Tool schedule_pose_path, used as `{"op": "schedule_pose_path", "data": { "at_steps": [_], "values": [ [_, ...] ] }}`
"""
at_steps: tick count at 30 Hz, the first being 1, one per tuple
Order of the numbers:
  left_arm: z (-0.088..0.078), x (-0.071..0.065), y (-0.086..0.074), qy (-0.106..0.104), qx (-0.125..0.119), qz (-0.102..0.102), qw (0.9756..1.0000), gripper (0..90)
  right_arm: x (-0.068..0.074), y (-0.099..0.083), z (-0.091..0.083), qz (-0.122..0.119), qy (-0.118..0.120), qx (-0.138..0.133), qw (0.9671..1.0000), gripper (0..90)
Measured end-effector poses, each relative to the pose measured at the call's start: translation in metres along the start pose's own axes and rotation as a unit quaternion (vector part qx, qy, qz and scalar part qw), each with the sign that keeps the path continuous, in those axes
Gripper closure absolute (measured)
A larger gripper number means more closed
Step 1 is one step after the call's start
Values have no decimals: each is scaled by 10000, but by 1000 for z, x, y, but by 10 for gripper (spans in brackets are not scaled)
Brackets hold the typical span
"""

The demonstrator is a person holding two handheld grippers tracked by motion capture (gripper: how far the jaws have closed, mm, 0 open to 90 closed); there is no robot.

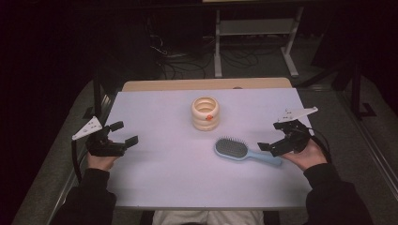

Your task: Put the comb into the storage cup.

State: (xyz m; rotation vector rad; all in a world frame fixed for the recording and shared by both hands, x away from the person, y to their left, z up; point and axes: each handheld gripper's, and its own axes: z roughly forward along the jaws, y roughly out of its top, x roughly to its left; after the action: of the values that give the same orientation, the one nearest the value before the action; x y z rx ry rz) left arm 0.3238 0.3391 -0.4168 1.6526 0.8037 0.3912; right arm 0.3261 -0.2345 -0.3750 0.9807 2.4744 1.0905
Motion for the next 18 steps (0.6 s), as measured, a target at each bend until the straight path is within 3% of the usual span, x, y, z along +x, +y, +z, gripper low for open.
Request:
{"op": "schedule_pose_path", "data": {
  "at_steps": [8,18],
  "values": [
    [2,0,0,-59,25,-10,10000,0,-4,2,13,-9,69,287,9996,0],
    [2,0,0,-70,25,7,10000,0,5,9,30,-379,260,662,9967,0]
  ]
}}
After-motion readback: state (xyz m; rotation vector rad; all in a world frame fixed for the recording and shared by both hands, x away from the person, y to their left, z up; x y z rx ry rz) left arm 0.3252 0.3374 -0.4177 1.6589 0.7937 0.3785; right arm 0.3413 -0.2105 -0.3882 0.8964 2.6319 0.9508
